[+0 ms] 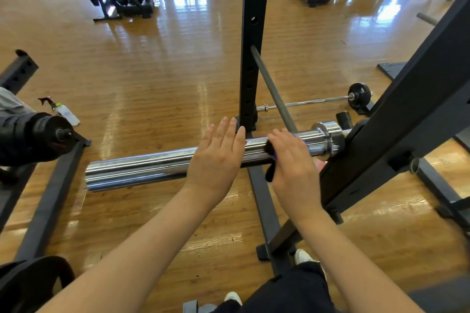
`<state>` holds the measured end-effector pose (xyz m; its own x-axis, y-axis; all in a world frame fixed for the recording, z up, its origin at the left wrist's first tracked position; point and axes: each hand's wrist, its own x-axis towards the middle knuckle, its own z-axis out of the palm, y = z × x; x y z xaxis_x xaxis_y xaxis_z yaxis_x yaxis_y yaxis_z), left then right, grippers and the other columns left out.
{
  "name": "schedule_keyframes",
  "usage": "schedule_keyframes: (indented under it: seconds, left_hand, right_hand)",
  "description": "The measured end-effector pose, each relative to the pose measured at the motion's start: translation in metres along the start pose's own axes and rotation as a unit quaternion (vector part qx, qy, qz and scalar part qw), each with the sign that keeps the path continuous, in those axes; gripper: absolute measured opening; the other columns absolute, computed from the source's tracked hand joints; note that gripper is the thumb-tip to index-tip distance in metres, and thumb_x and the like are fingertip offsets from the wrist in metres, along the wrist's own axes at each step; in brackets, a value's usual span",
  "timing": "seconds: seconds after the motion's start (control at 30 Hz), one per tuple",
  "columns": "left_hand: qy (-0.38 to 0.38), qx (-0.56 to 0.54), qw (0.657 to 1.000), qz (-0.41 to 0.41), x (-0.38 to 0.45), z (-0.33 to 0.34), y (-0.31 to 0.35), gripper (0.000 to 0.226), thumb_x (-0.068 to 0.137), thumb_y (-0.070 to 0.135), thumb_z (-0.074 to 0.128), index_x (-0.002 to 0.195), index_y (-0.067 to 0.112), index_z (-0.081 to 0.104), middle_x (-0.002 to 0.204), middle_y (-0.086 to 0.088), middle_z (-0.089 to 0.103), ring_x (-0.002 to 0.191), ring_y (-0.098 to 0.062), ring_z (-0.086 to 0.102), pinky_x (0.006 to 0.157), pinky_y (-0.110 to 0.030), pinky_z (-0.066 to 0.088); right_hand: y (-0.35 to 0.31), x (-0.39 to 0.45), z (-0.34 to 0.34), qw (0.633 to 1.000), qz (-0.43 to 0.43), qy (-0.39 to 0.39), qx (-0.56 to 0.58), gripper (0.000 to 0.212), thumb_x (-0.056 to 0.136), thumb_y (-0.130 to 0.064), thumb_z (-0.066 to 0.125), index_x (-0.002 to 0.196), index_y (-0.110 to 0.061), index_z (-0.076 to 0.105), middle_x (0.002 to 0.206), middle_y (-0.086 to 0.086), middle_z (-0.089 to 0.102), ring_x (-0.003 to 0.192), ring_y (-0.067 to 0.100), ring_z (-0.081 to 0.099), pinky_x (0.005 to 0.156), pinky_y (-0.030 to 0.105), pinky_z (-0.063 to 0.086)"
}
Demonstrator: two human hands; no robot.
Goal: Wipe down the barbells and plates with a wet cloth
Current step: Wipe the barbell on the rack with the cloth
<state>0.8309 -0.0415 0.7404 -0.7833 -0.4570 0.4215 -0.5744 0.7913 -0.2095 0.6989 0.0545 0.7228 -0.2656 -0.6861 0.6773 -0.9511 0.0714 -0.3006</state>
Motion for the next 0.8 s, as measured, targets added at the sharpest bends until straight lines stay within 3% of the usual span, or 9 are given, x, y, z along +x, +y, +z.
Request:
schedule_keyframes:
  seconds: [0.13,0.3,0.4,0.5,0.57,0.63,0.67,0.73,0.8]
  left_hand:
    - [-0.026,0.01,1.0,-0.007,0.001,-0.006,0.001,0.052,0.073,-0.001,0.065,0.124,-0.006,0.055,0.126,-0.026,0.057,0.12,-0.039,0.054,0.1,-0.05,0.041]
    - [-0.083,0.001,0.996,-0.014,0.004,-0.016,-0.001,0.063,0.062,0.004,0.079,0.121,-0.004,0.059,0.123,-0.024,0.059,0.117,-0.036,0.056,0.098,-0.046,0.043]
    - [-0.169,-0.05,0.984,-0.021,0.014,-0.026,-0.004,0.077,0.074,0.019,0.074,0.141,0.005,0.038,0.145,-0.014,0.042,0.136,-0.025,0.037,0.108,-0.035,0.034]
    - [-0.275,-0.125,0.952,-0.04,0.032,-0.032,-0.015,0.077,0.078,0.033,0.068,0.142,0.017,0.03,0.145,-0.001,0.04,0.134,-0.017,0.037,0.095,-0.031,0.04]
    - [-0.298,-0.109,0.948,-0.027,0.036,-0.034,-0.018,0.092,0.078,0.039,0.068,0.149,0.015,0.016,0.155,-0.002,0.023,0.143,-0.018,0.02,0.112,-0.036,0.024]
    - [-0.264,-0.041,0.964,-0.013,0.028,-0.032,-0.014,0.098,0.081,0.041,0.064,0.151,0.013,0.002,0.159,-0.005,0.007,0.146,-0.02,0.003,0.117,-0.042,0.003]
    - [-0.22,-0.012,0.975,-0.007,0.02,-0.029,-0.009,0.097,0.081,0.038,0.065,0.151,0.01,0.004,0.159,-0.009,0.009,0.146,-0.023,0.005,0.117,-0.045,0.001]
    - [-0.145,0.008,0.989,-0.002,0.002,-0.024,-0.001,0.09,0.073,0.025,0.072,0.147,0.004,0.024,0.15,-0.016,0.032,0.141,-0.03,0.027,0.114,-0.051,0.013]
    - [-0.084,0.009,0.996,-0.003,-0.009,-0.016,0.004,0.08,0.073,0.015,0.068,0.142,0.004,0.03,0.143,-0.017,0.044,0.135,-0.032,0.038,0.112,-0.052,0.019]
  right_hand:
    - [0.031,0.0,-0.014,0.999,0.036,0.02,-0.028,0.038,0.089,-0.005,0.039,0.12,0.004,0.059,0.12,0.017,0.062,0.119,0.03,0.055,0.102,0.046,0.043]
    - [0.014,0.003,-0.006,0.994,0.088,0.059,-0.005,0.036,0.088,-0.004,0.04,0.117,0.004,0.061,0.116,0.017,0.064,0.116,0.032,0.056,0.097,0.049,0.046]
    - [-0.006,-0.001,0.003,0.999,0.033,0.031,0.013,0.037,0.081,0.006,0.051,0.117,0.002,0.062,0.12,0.015,0.063,0.119,0.029,0.054,0.103,0.043,0.04]
    - [-0.019,-0.003,0.012,1.0,-0.022,0.011,0.019,0.039,0.081,0.002,0.046,0.117,0.002,0.063,0.122,0.015,0.062,0.12,0.027,0.053,0.106,0.038,0.036]
    - [-0.016,-0.001,0.013,0.999,-0.042,0.002,0.02,0.04,0.082,0.0,0.043,0.118,0.002,0.062,0.122,0.015,0.062,0.12,0.027,0.053,0.109,0.035,0.033]
    - [-0.009,-0.001,0.012,0.998,-0.057,0.002,0.029,0.04,0.084,0.002,0.042,0.119,0.002,0.061,0.123,0.016,0.061,0.122,0.026,0.05,0.112,0.033,0.029]
    - [-0.005,-0.003,0.01,0.998,-0.058,0.008,0.033,0.039,0.085,0.003,0.042,0.119,0.003,0.06,0.124,0.017,0.061,0.123,0.025,0.048,0.113,0.032,0.028]
    - [0.007,-0.007,0.006,0.998,-0.042,0.024,0.031,0.037,0.086,0.004,0.043,0.12,0.004,0.06,0.124,0.017,0.06,0.124,0.025,0.047,0.111,0.037,0.034]
    - [0.023,-0.01,0.001,0.999,-0.012,0.044,0.017,0.036,0.087,0.004,0.045,0.12,0.004,0.059,0.124,0.018,0.06,0.124,0.026,0.048,0.106,0.044,0.039]
